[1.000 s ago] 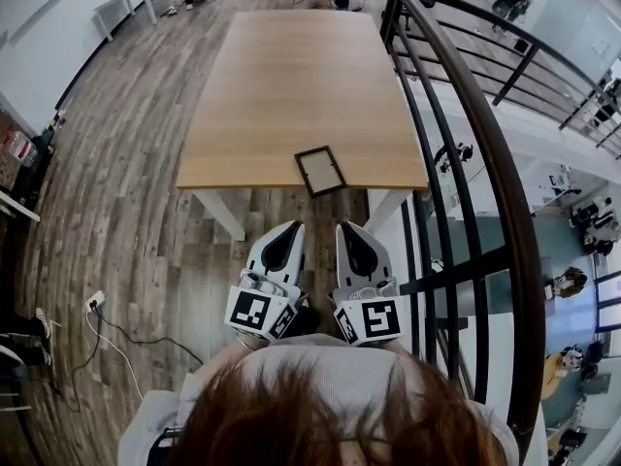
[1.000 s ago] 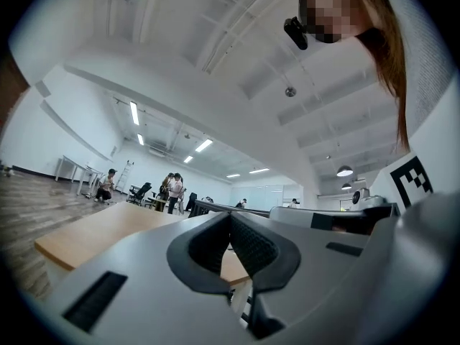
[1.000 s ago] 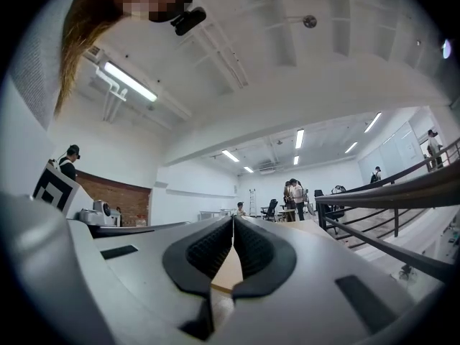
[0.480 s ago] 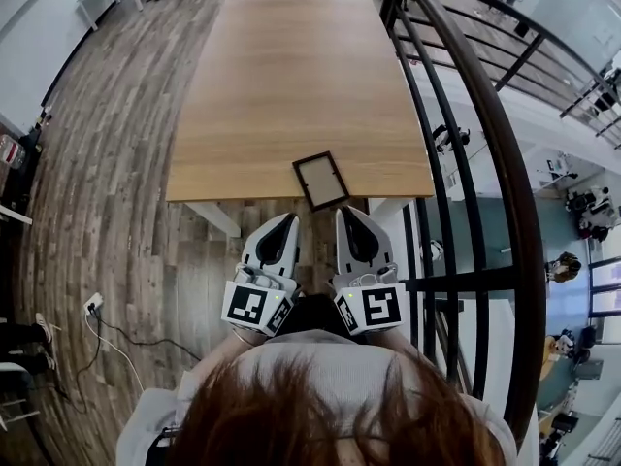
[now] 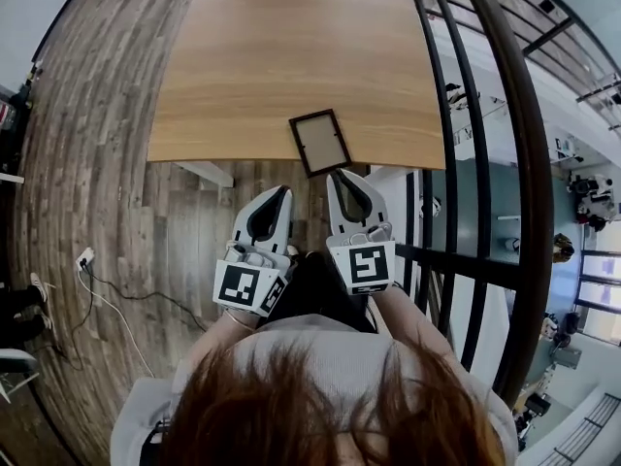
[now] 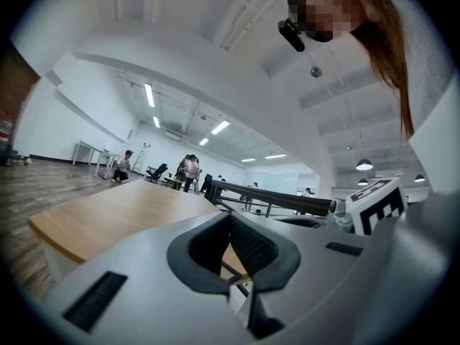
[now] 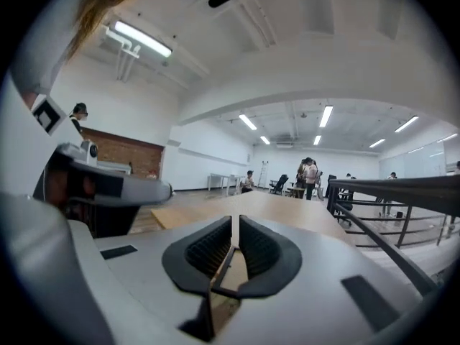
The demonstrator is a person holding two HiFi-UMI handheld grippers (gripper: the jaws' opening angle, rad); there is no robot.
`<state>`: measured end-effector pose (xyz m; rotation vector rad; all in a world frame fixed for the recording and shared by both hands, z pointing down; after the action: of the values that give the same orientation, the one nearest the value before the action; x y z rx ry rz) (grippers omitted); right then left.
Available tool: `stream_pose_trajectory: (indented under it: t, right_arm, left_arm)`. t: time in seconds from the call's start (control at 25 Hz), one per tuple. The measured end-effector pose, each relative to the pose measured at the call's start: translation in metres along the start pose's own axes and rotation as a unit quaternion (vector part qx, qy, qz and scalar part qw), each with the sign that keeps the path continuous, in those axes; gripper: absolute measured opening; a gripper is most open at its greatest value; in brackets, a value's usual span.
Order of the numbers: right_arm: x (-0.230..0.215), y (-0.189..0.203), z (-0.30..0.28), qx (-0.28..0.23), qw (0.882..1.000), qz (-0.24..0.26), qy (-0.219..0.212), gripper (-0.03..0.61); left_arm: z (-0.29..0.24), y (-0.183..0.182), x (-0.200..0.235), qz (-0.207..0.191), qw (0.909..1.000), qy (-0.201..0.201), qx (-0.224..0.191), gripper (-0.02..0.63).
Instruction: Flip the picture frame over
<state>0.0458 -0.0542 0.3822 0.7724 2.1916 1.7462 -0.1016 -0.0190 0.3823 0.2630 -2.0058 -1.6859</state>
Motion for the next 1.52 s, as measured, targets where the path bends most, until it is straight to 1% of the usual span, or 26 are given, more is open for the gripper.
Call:
stream_pose_trajectory:
  t: [0.04, 0.12, 0.16, 0.24, 0.32, 0.36, 0.4, 0.44, 0.52, 0.56, 0.6, 0.64, 0.72, 0.8, 0.96, 1.0, 1.12, 1.16, 1.2, 1.24, 1.28, 1.32, 1.44, 1.52]
  right_arm:
    - [-0.002, 0.012, -0.007, 0.022, 1.0, 0.016, -0.01, 0.017]
    - [-0.004, 0.033, -0.021, 0.052, 0.996, 0.068, -0.028, 0.018]
    - [-0.004, 0.042, -0.026, 0.063, 0.993, 0.092, -0.039, 0.033]
    - [-0.005, 0.056, -0.036, 0.082, 0.987, 0.12, -0.063, 0.104]
    - [-0.003, 0.067, -0.044, 0.098, 0.98, 0.157, -0.078, 0.13]
    - [-0.002, 0.072, -0.047, 0.107, 0.973, 0.191, -0.078, 0.145]
    - [0.001, 0.078, -0.051, 0.119, 0.962, 0.233, -0.073, 0.161]
    - [0.003, 0.086, -0.055, 0.136, 0.948, 0.281, -0.062, 0.164]
    - [0.008, 0.103, -0.066, 0.168, 0.911, 0.374, -0.034, 0.171]
    - [0.01, 0.112, -0.071, 0.176, 0.892, 0.415, -0.025, 0.187]
    - [0.012, 0.12, -0.077, 0.179, 0.876, 0.448, -0.02, 0.193]
    - [0.014, 0.127, -0.082, 0.182, 0.863, 0.471, -0.02, 0.193]
    - [0.017, 0.136, -0.09, 0.182, 0.846, 0.501, -0.02, 0.196]
    - [0.02, 0.14, -0.097, 0.175, 0.835, 0.522, -0.014, 0.196]
    - [0.025, 0.149, -0.111, 0.172, 0.829, 0.532, -0.009, 0.195]
    - [0.026, 0.152, -0.113, 0.174, 0.826, 0.536, -0.008, 0.195]
    - [0.026, 0.158, -0.115, 0.17, 0.811, 0.559, 0.004, 0.194]
    - [0.026, 0.159, -0.115, 0.168, 0.809, 0.563, 0.006, 0.193]
    - [0.026, 0.159, -0.114, 0.167, 0.812, 0.56, 0.005, 0.192]
    - [0.026, 0.157, -0.114, 0.167, 0.818, 0.551, 0.001, 0.183]
    - [0.025, 0.153, -0.114, 0.167, 0.824, 0.542, -0.002, 0.141]
    - [0.024, 0.149, -0.113, 0.165, 0.827, 0.538, -0.004, 0.13]
    - [0.023, 0.14, -0.109, 0.152, 0.833, 0.531, -0.01, 0.121]
    - [0.023, 0.134, -0.105, 0.135, 0.845, 0.517, -0.011, 0.11]
  left_arm:
    - [0.0, 0.005, 0.001, 0.003, 1.0, -0.005, 0.006, 0.006]
    - [-0.001, 0.015, 0.005, 0.007, 0.9997, -0.013, 0.019, 0.006]
    - [-0.001, 0.02, 0.008, 0.01, 0.9995, -0.016, 0.026, 0.006]
    - [-0.002, 0.031, 0.014, 0.014, 0.9988, -0.023, 0.04, 0.006]
    - [-0.002, 0.043, 0.019, 0.014, 0.9977, -0.033, 0.057, 0.006]
    - [-0.002, 0.05, 0.02, 0.013, 0.997, -0.039, 0.066, 0.006]
    - [0.0, 0.055, 0.022, 0.013, 0.9963, -0.044, 0.073, 0.006]
    - [0.002, 0.061, 0.023, 0.015, 0.9956, -0.048, 0.079, 0.006]
    - [0.005, 0.069, 0.023, 0.02, 0.9947, -0.05, 0.087, 0.006]
    - [0.006, 0.072, 0.023, 0.021, 0.9945, -0.049, 0.09, 0.006]
    - [0.006, 0.075, 0.022, 0.021, 0.9944, -0.046, 0.092, 0.006]
    - [0.006, 0.078, 0.022, 0.021, 0.9943, -0.044, 0.095, 0.006]
    - [0.007, 0.08, 0.022, 0.023, 0.9939, -0.044, 0.099, 0.006]
    - [0.01, 0.079, 0.022, 0.025, 0.9936, -0.046, 0.1, 0.006]
    - [0.016, 0.074, 0.027, 0.021, 0.9934, -0.052, 0.1, 0.006]
    - [0.017, 0.073, 0.028, 0.021, 0.9933, -0.053, 0.1, 0.006]
    - [0.022, 0.073, 0.03, 0.029, 0.993, -0.058, 0.098, 0.006]
    - [0.023, 0.073, 0.03, 0.03, 0.993, -0.06, 0.097, 0.006]
    - [0.024, 0.072, 0.03, 0.028, 0.9931, -0.061, 0.096, 0.006]
    - [0.024, 0.071, 0.03, 0.024, 0.9934, -0.06, 0.095, 0.006]
    - [0.024, 0.07, 0.029, 0.021, 0.9936, -0.058, 0.095, 0.006]
    - [0.024, 0.068, 0.029, 0.02, 0.9938, -0.057, 0.093, 0.006]
    - [0.025, 0.063, 0.029, 0.022, 0.9944, -0.055, 0.087, 0.006]
    - [0.026, 0.061, 0.029, 0.022, 0.9949, -0.055, 0.082, 0.006]
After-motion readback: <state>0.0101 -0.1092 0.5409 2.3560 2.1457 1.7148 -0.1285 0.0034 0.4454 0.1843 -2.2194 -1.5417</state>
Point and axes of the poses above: the fingertips, and each gripper's own axes: z backward along the fingers, x to its left, y out of its underside, the point moved 8 cm from there along z, backward along the fingers, and after that the axes turned 5 degrees about x, right-handed, at the moved point
